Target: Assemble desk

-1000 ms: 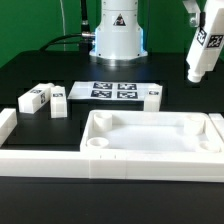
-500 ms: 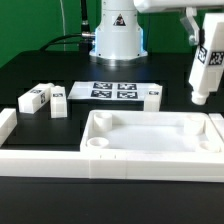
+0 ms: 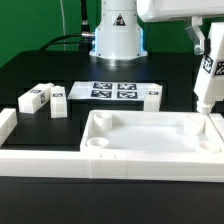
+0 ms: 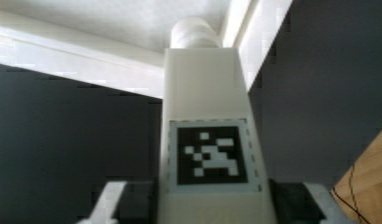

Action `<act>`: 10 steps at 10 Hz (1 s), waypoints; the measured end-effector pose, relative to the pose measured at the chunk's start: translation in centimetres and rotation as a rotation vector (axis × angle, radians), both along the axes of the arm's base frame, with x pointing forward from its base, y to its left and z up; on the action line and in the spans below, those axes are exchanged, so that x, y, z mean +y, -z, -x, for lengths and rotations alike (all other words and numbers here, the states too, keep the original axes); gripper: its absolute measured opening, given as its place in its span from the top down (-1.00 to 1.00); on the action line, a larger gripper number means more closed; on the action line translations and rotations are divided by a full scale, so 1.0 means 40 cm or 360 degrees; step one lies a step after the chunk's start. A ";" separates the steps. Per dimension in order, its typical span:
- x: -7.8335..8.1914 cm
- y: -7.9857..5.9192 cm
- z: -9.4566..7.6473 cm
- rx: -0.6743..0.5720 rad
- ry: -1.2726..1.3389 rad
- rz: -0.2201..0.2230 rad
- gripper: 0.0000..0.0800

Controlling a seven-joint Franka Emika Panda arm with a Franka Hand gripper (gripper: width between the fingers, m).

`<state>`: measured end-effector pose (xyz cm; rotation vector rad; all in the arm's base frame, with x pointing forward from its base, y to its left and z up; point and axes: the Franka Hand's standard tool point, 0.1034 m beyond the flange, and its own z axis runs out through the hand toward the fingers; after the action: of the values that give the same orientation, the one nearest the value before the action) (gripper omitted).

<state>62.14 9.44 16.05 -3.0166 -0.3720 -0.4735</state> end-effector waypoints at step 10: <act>-0.058 0.064 -0.058 -0.0080 -0.0035 -0.0015 0.28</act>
Offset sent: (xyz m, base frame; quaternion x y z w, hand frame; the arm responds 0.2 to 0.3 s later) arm 0.0414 -0.0105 -0.0029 0.0218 0.0845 0.0031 0.9962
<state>64.45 7.11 13.50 -2.9929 -0.4041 -0.5489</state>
